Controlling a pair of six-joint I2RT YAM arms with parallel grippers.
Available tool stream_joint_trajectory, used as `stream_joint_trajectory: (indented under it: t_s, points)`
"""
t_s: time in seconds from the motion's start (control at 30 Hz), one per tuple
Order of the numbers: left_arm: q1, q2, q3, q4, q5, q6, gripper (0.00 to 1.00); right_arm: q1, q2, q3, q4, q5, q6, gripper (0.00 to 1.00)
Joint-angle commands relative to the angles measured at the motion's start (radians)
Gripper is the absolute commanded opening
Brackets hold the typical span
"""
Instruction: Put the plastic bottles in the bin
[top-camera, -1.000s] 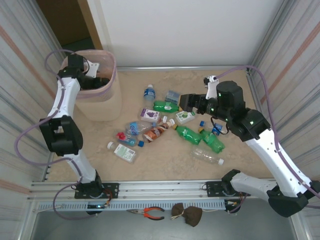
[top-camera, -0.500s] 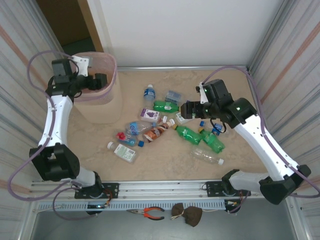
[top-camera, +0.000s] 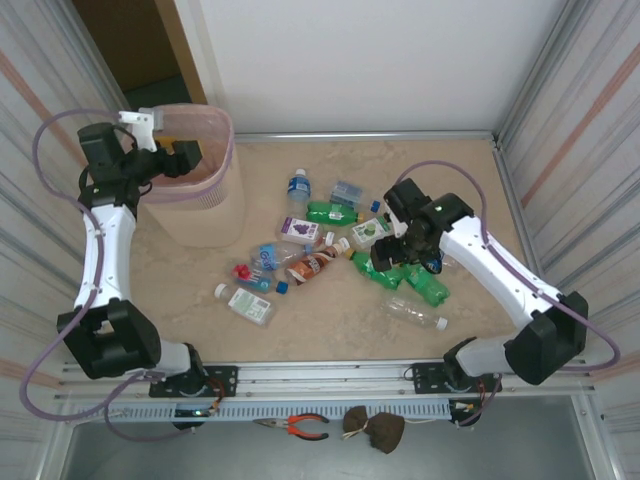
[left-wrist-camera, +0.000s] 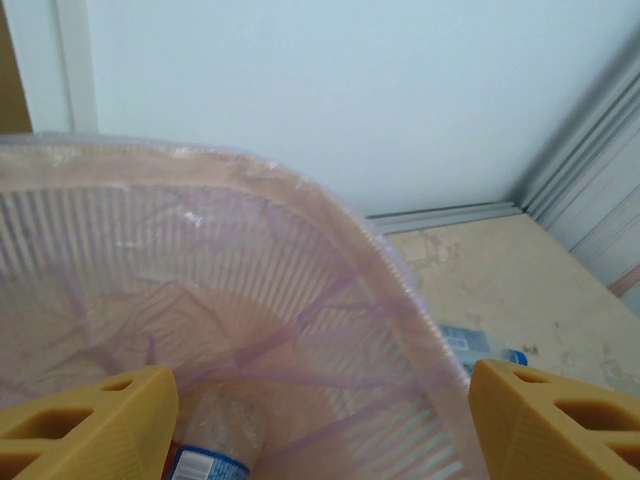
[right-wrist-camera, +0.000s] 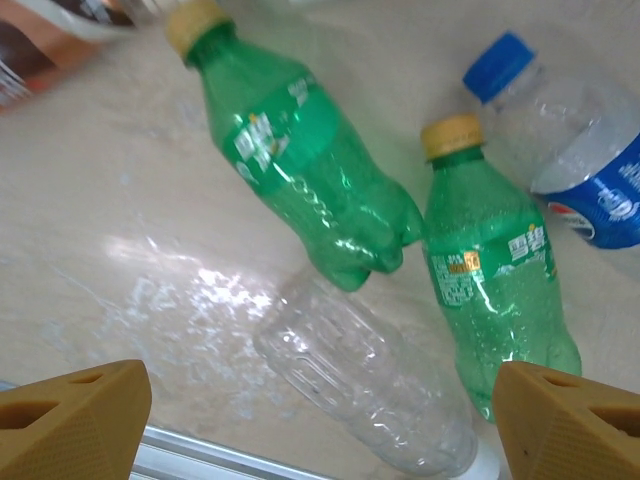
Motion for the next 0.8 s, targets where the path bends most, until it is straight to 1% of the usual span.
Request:
stream_joint_trajectory:
  t_s: [0.0,0.1,0.17,0.2,0.37,0.5,0.63,0.77]
  points:
    - [0.003,-0.048,-0.014,0.082,0.065,-0.027,0.77,0.04,0.038,-0.037,-0.03,0.035,-0.036,0.87]
    - [0.003,-0.051,-0.018,0.091,0.07,-0.031,0.77,0.105,0.065,-0.072,-0.023,0.077,-0.02,0.85]
    - [0.003,-0.052,-0.019,0.091,0.069,-0.031,0.77,0.152,0.075,-0.08,-0.019,0.067,-0.013,0.85]
    - [0.003,-0.053,-0.018,0.092,0.07,-0.032,0.78,0.179,0.088,-0.079,-0.024,0.084,-0.004,0.85]
    - [0.003,-0.064,-0.021,0.096,0.075,-0.033,0.77,0.256,0.199,-0.069,-0.051,0.162,0.042,0.85]
    - [0.002,-0.064,-0.025,0.097,0.069,-0.03,0.78,0.307,0.271,-0.066,-0.059,0.201,0.103,0.86]
    - [0.002,-0.066,-0.024,0.097,0.069,-0.033,0.77,0.326,0.312,-0.07,-0.071,0.214,0.173,0.87]
    - [0.003,-0.063,-0.025,0.097,0.066,-0.034,0.77,0.332,0.295,-0.122,-0.031,0.197,0.281,0.89]
